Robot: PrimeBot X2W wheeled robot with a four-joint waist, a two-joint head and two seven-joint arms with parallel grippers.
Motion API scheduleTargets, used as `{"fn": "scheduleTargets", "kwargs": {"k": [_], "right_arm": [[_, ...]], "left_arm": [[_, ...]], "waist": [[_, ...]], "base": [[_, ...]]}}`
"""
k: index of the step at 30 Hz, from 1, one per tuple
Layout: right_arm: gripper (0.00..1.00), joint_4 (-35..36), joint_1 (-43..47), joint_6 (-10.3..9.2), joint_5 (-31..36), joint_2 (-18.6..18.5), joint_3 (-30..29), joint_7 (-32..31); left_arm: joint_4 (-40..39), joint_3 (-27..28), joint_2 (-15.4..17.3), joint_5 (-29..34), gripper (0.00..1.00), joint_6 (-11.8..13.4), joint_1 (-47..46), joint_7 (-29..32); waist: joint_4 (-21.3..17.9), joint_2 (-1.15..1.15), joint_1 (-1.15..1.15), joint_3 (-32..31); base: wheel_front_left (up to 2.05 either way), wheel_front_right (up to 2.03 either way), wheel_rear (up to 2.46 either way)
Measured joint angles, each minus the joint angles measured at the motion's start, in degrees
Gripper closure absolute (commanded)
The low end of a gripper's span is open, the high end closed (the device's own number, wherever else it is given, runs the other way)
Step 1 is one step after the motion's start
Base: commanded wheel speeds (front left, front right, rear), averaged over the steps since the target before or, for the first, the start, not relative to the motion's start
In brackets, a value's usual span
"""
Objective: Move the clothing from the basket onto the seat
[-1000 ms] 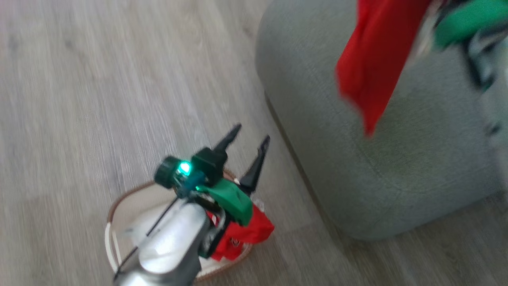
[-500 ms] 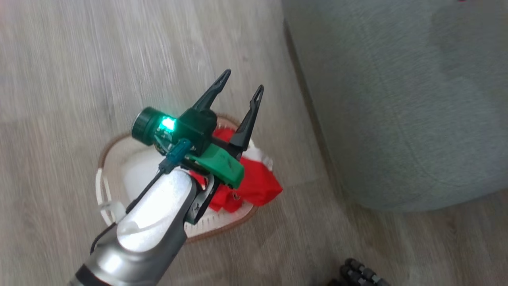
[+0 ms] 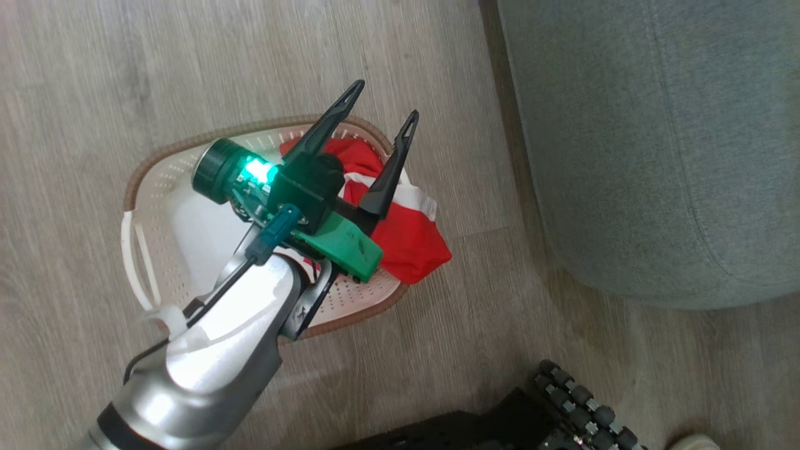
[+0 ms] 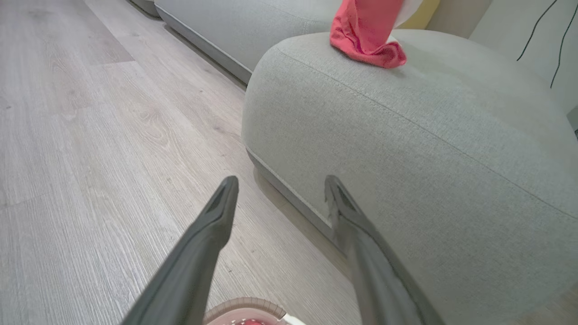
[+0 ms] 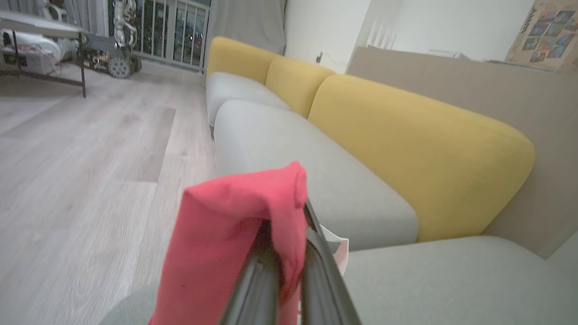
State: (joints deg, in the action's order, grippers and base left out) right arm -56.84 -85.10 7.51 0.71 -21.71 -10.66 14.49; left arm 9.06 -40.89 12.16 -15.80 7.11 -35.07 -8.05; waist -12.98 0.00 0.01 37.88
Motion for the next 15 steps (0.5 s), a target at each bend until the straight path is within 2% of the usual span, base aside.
{"fn": "scheduleTargets", "kwargs": {"k": [6,14,15], "right_arm": [[1.00,-1.67,7.54,0.00,4.82,3.53,-5.42,0.15],[1.00,-6.55,13.79,0.00,10.62,4.27,-12.61,0.14],[0.62,-7.10,14.14,0.00,11.05,4.57,-13.21,0.14]], "left_arm": [[-0.41,-0.25,1.05,0.00,0.00,0.47,0.01,0.42],[-1.03,-0.54,2.10,-0.01,0.00,0.55,0.09,0.49],[-1.03,-0.54,2.21,-0.01,0.00,0.58,0.11,0.55]], "waist": [[-0.13,0.00,0.00,2.10],[-0.13,0.00,-0.01,2.20],[-0.23,0.00,-0.01,2.14]], "base": [[0.00,0.00,0.00],[0.00,0.00,0.00],[0.00,0.00,0.00]]}}
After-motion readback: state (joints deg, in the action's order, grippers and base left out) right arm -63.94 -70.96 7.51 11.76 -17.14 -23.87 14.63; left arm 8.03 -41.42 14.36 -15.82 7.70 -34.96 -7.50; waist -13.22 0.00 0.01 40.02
